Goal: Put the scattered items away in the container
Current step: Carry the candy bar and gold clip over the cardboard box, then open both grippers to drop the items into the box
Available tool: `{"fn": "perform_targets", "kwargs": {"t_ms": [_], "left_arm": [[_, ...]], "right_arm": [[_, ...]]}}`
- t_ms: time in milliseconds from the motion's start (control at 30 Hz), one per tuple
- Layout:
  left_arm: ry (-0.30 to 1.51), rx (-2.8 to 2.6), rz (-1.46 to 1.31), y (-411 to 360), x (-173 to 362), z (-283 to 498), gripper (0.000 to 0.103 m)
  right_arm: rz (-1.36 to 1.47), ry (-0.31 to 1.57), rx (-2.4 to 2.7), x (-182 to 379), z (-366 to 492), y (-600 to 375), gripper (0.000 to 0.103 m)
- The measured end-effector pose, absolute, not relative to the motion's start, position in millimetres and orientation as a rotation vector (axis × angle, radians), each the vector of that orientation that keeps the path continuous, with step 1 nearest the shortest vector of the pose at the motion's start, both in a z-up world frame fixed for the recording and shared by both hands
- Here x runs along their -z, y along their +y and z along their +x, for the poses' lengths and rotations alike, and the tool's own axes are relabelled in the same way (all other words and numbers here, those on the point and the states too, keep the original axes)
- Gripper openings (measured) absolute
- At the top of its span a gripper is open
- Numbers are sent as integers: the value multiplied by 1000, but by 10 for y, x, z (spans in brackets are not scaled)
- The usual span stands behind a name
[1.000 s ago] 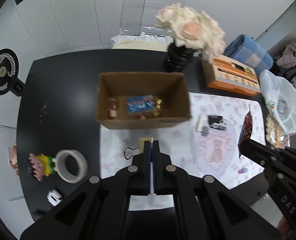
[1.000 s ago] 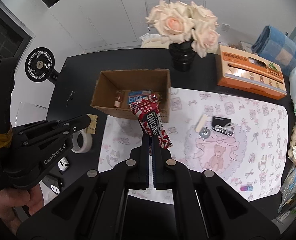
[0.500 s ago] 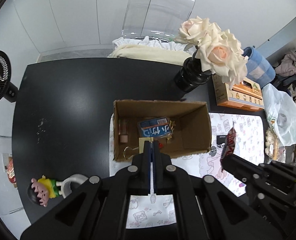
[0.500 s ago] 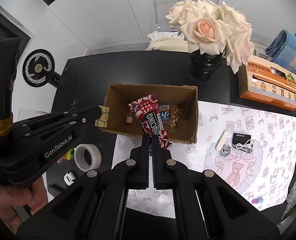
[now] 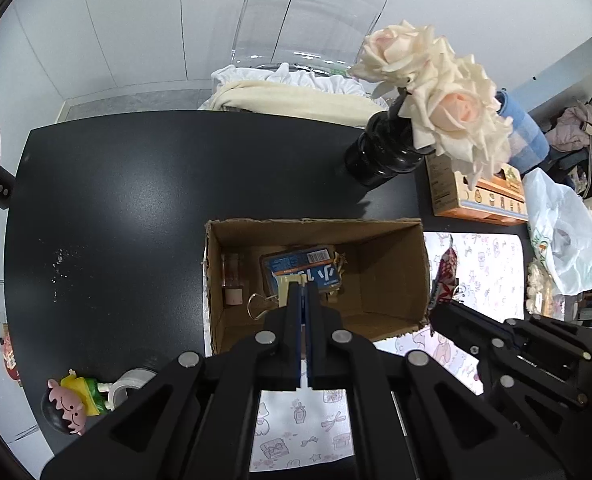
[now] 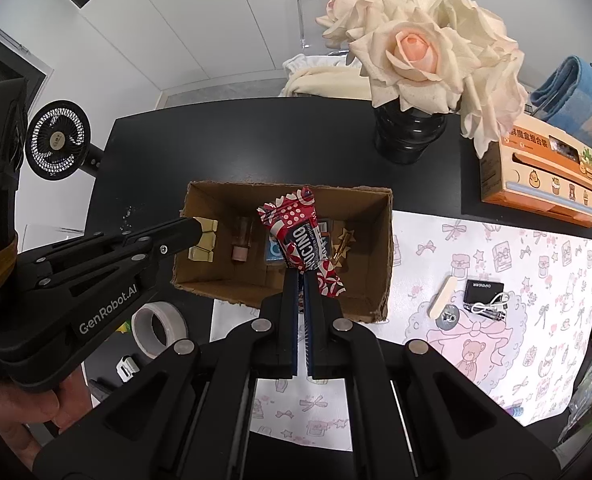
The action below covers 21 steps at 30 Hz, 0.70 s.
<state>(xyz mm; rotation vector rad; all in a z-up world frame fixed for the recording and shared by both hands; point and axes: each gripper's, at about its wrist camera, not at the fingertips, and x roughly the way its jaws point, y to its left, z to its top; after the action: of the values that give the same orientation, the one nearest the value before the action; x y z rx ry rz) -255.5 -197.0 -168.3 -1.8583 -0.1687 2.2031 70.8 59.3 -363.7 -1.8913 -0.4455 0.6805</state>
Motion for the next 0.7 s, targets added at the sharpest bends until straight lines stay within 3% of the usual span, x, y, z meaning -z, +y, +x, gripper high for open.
{"fn": "perform_targets", "kwargs": {"t_ms": [700], "left_arm": [[-195,-2207,-1848,-1977,1774,-2623,1]], "right_arm": [[-1904,-443,-671,3672,791,709,3]]}}
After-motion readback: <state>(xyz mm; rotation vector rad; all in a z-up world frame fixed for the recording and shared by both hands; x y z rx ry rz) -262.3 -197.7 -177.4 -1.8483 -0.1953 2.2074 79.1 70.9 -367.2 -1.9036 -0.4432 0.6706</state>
